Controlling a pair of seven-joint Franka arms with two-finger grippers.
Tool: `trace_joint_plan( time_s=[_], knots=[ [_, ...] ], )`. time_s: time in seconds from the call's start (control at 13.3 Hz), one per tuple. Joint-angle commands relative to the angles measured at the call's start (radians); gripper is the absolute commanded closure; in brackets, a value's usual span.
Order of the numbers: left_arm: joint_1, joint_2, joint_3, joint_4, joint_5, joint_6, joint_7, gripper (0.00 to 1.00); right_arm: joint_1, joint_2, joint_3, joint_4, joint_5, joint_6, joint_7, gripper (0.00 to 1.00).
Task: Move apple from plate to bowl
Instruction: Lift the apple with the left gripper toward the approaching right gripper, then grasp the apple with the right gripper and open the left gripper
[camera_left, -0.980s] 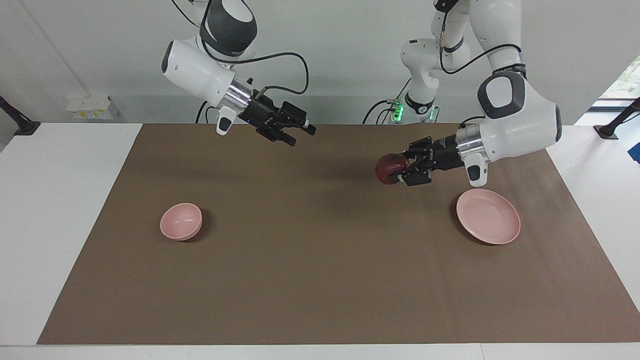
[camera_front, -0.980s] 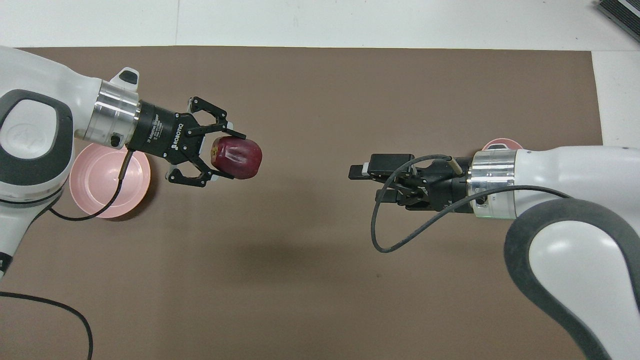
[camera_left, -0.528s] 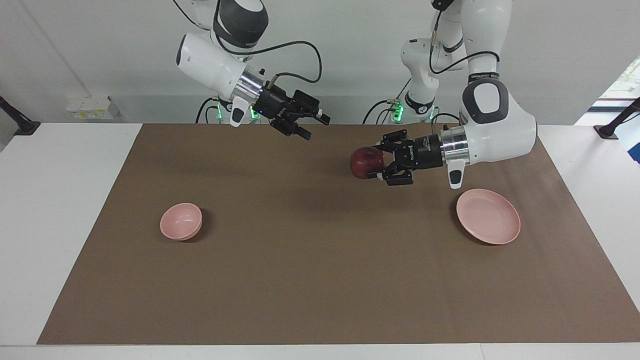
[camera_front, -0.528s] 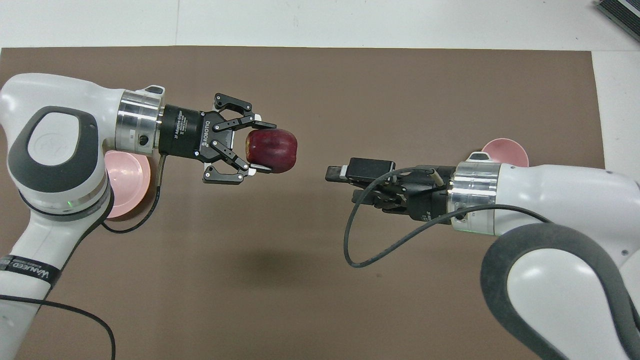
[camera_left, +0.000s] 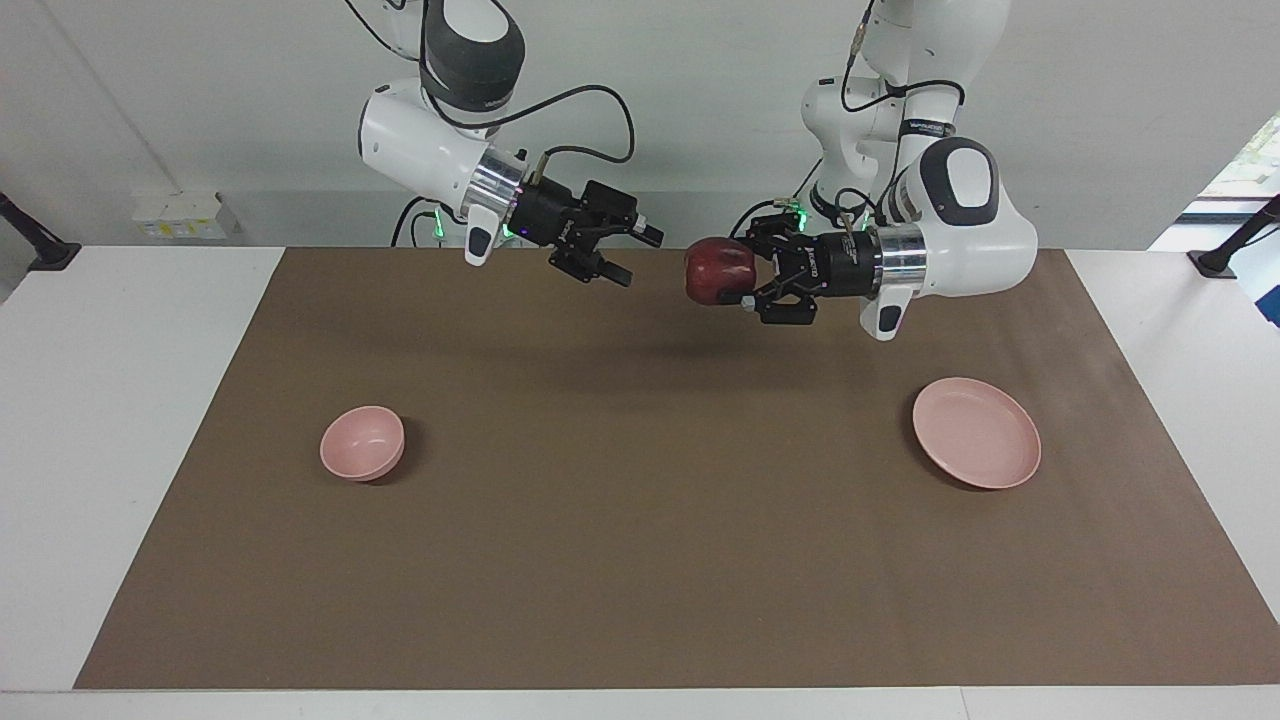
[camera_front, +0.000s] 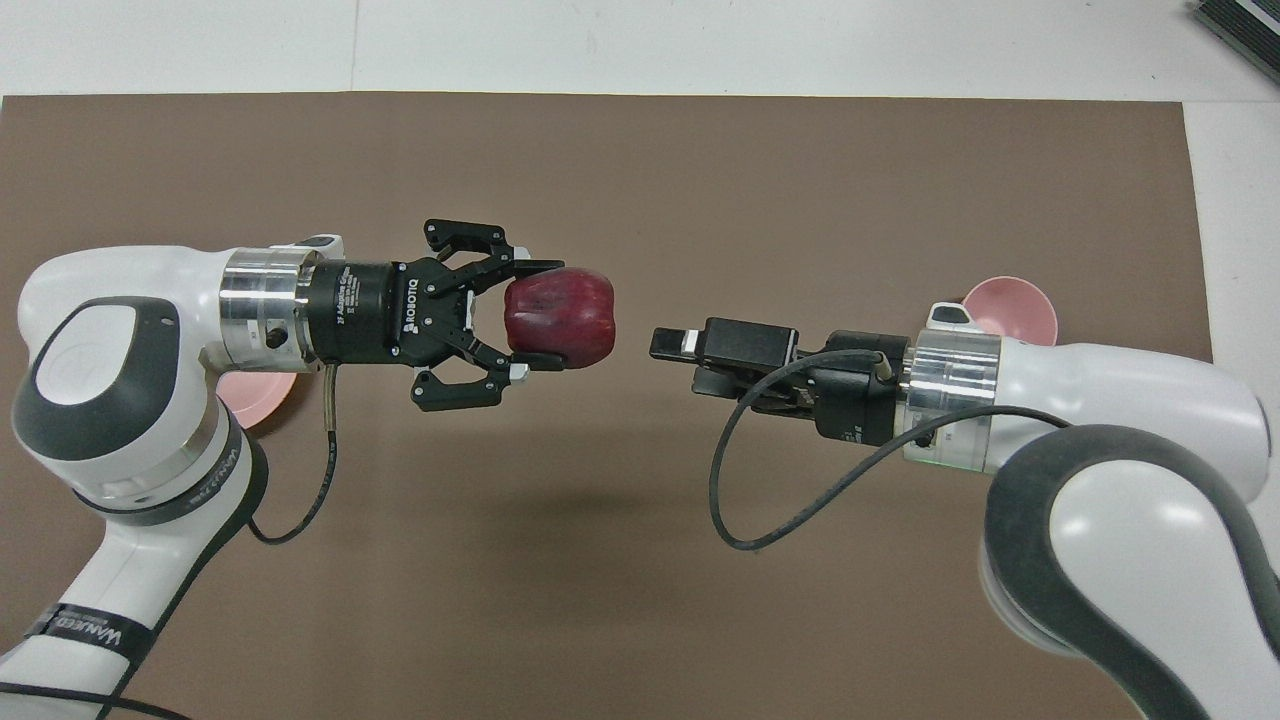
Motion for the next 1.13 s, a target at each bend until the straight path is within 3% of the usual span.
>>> trace_joint_plan(
  time_s=[0.0, 0.45, 1.06],
  knots=[
    [-0.1, -0.08, 0.013, -0.104, -0.072, 0.093, 0.082, 1.0, -0.013, -0.006, 0.008, -0.009, 0.045, 0.012, -0.033, 0.0],
    [-0.218, -0.106, 0.013, -0.13, -0.138, 0.213, 0.154, 1.0, -0.013, -0.003, 0.007, -0.002, 0.084, 0.013, -0.039, 0.0],
    [-0.255, -0.097, 0.012, -0.113, -0.215, 0.312, 0.18, 1.0, -0.016, -0.022, 0.007, -0.028, 0.067, -0.002, -0.102, 0.0]
  ],
)
